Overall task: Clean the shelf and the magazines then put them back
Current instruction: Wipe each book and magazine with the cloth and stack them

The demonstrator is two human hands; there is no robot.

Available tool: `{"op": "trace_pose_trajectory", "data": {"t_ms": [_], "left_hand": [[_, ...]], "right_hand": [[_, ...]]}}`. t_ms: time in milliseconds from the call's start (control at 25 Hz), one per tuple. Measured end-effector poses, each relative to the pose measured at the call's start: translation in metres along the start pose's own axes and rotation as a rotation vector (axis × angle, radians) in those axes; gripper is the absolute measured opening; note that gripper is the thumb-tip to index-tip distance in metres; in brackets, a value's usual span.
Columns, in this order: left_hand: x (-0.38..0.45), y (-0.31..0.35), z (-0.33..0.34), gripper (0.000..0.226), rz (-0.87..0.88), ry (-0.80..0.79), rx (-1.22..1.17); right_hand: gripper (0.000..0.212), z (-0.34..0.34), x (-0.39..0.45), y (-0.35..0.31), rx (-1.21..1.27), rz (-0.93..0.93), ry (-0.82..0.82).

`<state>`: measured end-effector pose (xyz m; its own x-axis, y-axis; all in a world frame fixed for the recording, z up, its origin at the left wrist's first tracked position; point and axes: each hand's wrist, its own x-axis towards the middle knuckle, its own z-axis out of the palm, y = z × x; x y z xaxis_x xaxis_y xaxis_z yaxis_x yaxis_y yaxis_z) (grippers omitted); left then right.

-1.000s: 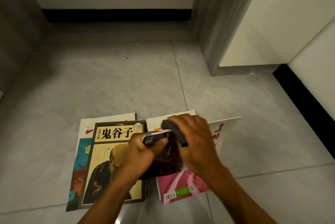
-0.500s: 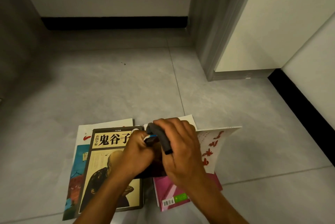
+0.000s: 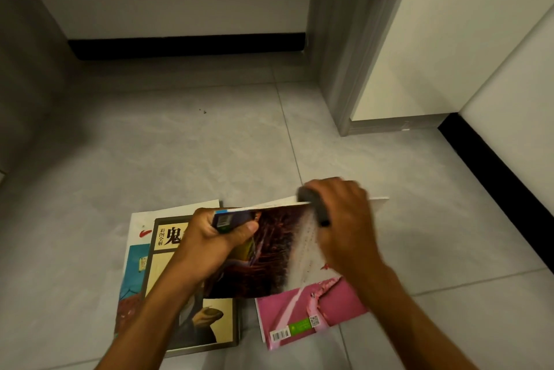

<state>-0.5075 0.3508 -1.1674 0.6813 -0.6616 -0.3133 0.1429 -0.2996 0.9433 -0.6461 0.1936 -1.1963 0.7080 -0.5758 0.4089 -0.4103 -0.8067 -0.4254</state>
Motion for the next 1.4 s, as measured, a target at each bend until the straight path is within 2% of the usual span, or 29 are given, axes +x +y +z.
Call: {"op": "trace_pose_trajectory", "data": {"t_ms": [120,240,280,400,480,560,640,720,760,840,880,960,1040,1080,1160,1240,1320,1400], "left_hand": [[-0.004,-0.001,0.014,0.02,0.084,-0.1,0.146],[-0.007,0.0,0.014,0.02,0.09,-0.068,0.108],[-0.007,0.001,0.014,0.018,0.078,-0.051,0.077],[-0.003,-0.001,0.011,0.011,0.037,0.037,-0.02],[-0.001,-0.001,0.012,0.007,0.069,0.112,0.012],[-0.001,0.002,0.018,0.009,0.124,0.184,0.013],[-0.005,0.005,0.034,0.016,0.193,0.206,0.005],[-0.019,0.001,0.06,0.035,0.334,0.172,0.139],[-0.027,-0.005,0.073,0.049,0.458,0.182,0.294],[-0.034,-0.026,0.094,0.076,0.669,0.122,0.566],[-0.034,-0.04,0.107,0.084,0.68,0.064,0.647],[-0.033,-0.057,0.116,0.088,0.578,-0.049,0.635],[-0.031,-0.063,0.118,0.077,0.493,-0.127,0.406],[-0.033,-0.059,0.111,0.071,0.432,-0.158,0.333],[-0.029,-0.065,0.094,0.045,0.176,-0.103,-0.045],[-0.023,-0.068,0.079,0.023,-0.094,0.037,-0.349],[-0.015,-0.076,0.074,0.027,-0.365,-0.073,-0.61],[-0.013,-0.081,0.071,0.043,-0.559,-0.161,-0.759]], "right_hand": [[0.041,0.012,-0.012,-0.069,0.163,-0.126,-0.009],[0.044,0.007,-0.008,-0.05,0.122,-0.269,-0.046],[0.041,0.003,-0.004,-0.028,0.071,-0.24,-0.057],[0.038,-0.008,0.001,0.048,-0.076,0.027,0.0],[0.036,-0.015,-0.008,0.075,-0.016,0.219,0.14],[0.035,-0.023,-0.012,0.062,0.332,0.496,0.334],[0.042,-0.025,-0.015,0.03,0.794,0.855,0.427],[0.032,-0.021,-0.018,0.006,1.249,1.127,0.321],[0.031,-0.02,-0.019,-0.005,1.414,1.182,0.22],[0.046,-0.023,-0.017,-0.023,1.546,1.243,0.039],[0.052,-0.022,-0.017,-0.026,1.542,1.233,-0.021],[0.05,-0.025,-0.018,-0.025,1.54,1.147,-0.105],[0.03,-0.027,-0.016,-0.014,1.474,1.084,-0.085],[0.031,-0.029,-0.016,-0.008,1.437,1.057,-0.069],[0.048,-0.03,-0.016,0.001,1.471,1.047,-0.083],[0.05,-0.029,-0.02,0.002,1.547,1.083,-0.141],[0.051,-0.025,-0.026,0.002,1.636,1.12,-0.188],[0.066,-0.024,-0.033,0.01,1.68,1.142,-0.231]]}}
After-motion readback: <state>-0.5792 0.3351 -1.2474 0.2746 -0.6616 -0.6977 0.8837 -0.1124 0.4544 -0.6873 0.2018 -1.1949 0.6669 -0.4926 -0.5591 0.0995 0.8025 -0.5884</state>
